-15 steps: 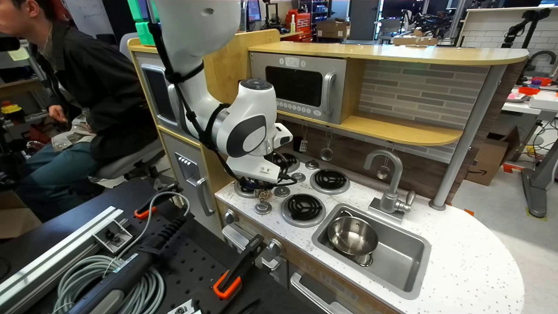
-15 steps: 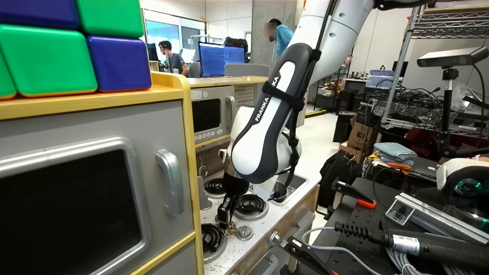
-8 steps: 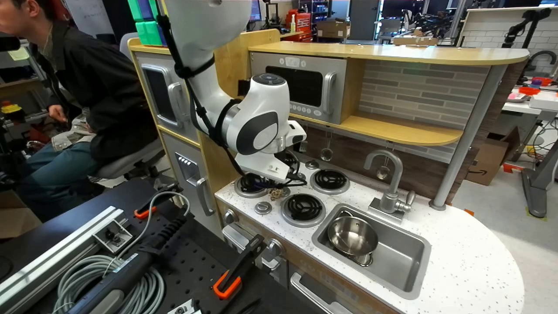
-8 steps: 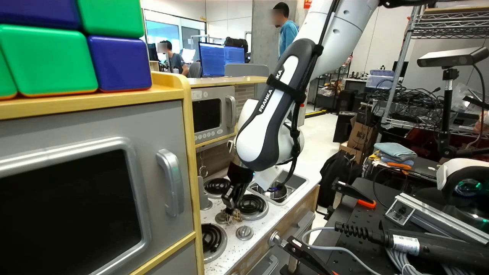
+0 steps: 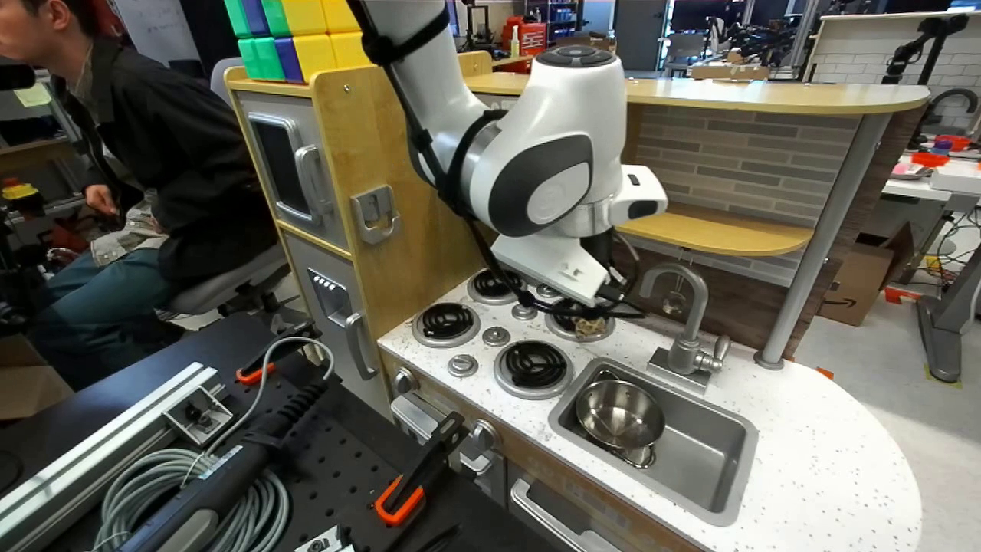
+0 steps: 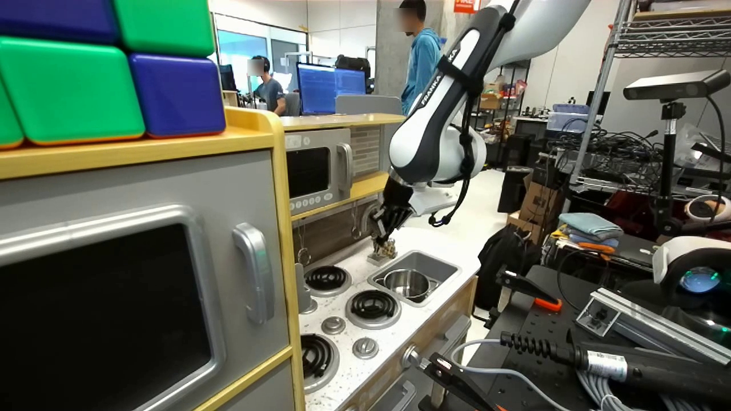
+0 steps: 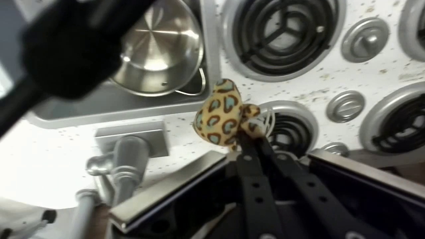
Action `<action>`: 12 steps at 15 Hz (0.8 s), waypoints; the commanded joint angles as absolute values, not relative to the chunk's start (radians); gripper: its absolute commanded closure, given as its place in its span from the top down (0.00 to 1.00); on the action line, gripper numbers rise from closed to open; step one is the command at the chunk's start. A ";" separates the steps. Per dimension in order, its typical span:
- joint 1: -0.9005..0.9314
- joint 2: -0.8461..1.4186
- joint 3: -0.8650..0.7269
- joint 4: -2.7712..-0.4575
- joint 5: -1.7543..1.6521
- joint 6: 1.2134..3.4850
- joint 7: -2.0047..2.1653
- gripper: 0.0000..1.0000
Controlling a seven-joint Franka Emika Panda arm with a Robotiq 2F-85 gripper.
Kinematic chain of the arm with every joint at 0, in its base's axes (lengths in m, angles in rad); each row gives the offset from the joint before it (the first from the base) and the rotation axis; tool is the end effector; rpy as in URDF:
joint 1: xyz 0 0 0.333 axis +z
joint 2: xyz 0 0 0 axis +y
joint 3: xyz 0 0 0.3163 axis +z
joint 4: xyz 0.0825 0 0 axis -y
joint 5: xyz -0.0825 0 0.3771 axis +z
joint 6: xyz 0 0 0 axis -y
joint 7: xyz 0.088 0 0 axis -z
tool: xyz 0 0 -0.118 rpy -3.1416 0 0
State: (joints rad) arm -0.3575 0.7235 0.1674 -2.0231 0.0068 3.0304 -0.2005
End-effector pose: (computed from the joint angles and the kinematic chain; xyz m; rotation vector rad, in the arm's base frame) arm 0.6006 -0.1174 0.1160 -3.0575 0.0824 -0.4737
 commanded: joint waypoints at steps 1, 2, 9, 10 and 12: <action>-0.270 0.787 0.020 -1.914 0.046 2.940 -0.072 0.01; -0.255 0.809 -0.011 -1.890 0.053 2.912 -0.032 0.01; -0.229 0.889 -0.044 -1.792 0.118 2.798 0.113 0.39; -0.234 0.883 -0.035 -1.799 0.127 2.811 0.113 0.45; -0.234 0.829 -0.030 -1.861 0.128 2.830 0.097 0.59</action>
State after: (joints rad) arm -0.2359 0.8767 -0.0379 -1.8265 0.0945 2.8375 0.1085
